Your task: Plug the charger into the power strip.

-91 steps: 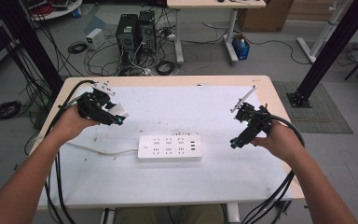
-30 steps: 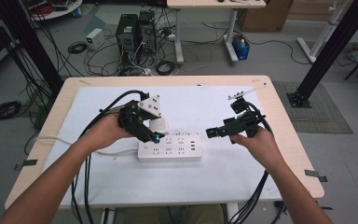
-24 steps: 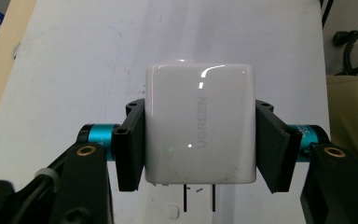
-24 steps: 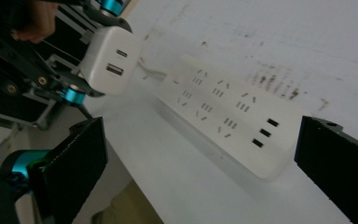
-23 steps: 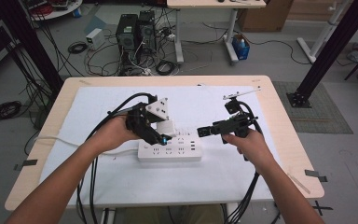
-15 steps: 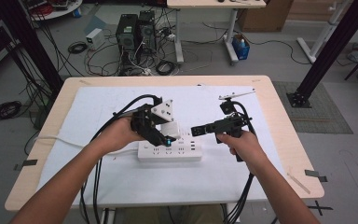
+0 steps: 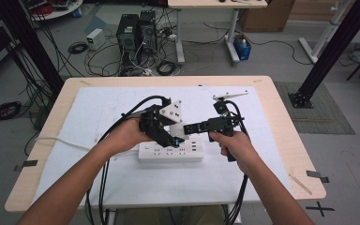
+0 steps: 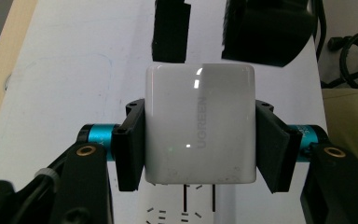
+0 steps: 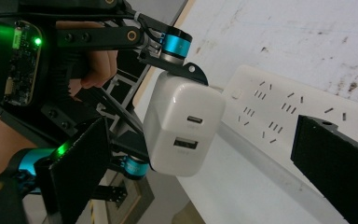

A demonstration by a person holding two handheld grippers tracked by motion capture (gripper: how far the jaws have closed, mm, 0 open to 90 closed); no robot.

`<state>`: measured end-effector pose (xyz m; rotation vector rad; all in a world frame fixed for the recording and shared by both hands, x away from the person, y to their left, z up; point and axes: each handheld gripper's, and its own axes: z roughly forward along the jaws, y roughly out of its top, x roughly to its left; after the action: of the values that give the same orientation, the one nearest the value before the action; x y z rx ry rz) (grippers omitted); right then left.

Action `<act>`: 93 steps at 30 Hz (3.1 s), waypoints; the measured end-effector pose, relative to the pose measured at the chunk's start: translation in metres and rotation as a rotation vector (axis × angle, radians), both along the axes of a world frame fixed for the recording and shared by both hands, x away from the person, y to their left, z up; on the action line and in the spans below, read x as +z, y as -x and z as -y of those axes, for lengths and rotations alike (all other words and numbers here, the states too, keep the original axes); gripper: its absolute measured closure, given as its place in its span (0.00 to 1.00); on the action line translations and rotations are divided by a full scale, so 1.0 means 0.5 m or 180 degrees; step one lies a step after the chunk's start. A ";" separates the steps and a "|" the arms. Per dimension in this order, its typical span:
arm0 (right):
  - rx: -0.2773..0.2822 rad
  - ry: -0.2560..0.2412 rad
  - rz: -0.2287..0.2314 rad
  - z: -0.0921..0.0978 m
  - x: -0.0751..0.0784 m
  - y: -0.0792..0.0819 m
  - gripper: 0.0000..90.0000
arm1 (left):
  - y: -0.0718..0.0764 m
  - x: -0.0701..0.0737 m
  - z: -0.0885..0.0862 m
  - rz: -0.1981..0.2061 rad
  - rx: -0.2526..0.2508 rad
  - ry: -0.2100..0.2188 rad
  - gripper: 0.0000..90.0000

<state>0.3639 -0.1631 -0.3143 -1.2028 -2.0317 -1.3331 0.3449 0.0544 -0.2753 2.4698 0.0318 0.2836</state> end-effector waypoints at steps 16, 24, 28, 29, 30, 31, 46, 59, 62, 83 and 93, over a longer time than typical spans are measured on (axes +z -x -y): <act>0.0004 -0.0428 -0.0293 -0.008 -0.017 -0.013 0.28 | 0.003 0.000 0.011 0.0058 -0.0012 0.0005 0.47; 0.0063 -0.0485 -0.0409 -0.014 -0.024 -0.017 0.38 | 0.001 0.003 0.011 0.0106 -0.0015 0.0005 0.47; 0.0080 -0.0518 -0.0506 -0.016 -0.031 -0.021 0.41 | 0.002 0.004 0.011 0.0137 -0.0024 0.0000 0.47; 0.0093 -0.0517 -0.0517 -0.018 -0.032 -0.020 0.42 | 0.003 0.003 0.012 0.0136 -0.0026 -0.0003 0.47; 0.0107 -0.0514 -0.0518 -0.019 -0.034 -0.021 0.43 | 0.003 0.003 0.012 0.0144 -0.0033 0.0000 0.47; 0.0110 -0.0504 -0.0548 -0.021 -0.035 -0.021 0.44 | 0.003 0.004 0.013 0.0159 -0.0042 -0.0019 0.47; -0.0028 -0.0596 -0.0683 -0.017 -0.044 -0.023 0.69 | 0.007 0.001 0.020 0.0228 0.0135 -0.0134 0.34; -0.0439 -0.0266 -0.0339 0.075 -0.023 -0.011 0.69 | -0.021 0.004 -0.142 -0.0198 0.0802 -0.0323 0.21; -0.0466 0.0008 -0.0202 0.088 -0.012 -0.008 0.69 | -0.024 0.002 -0.181 -0.0215 0.0947 -0.0399 0.21; -0.0355 0.1797 0.0661 0.157 0.096 0.008 0.69 | -0.028 -0.010 -0.329 -0.0360 0.1465 -0.0695 0.21; -0.0321 0.1805 0.0721 0.158 0.107 0.012 0.69 | -0.028 -0.009 -0.324 -0.0364 0.1461 -0.0712 0.21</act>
<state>0.3578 -0.2423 -0.2606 -1.4512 -2.6579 -0.9953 0.3587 0.2162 -0.2796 2.6750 0.6534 0.3544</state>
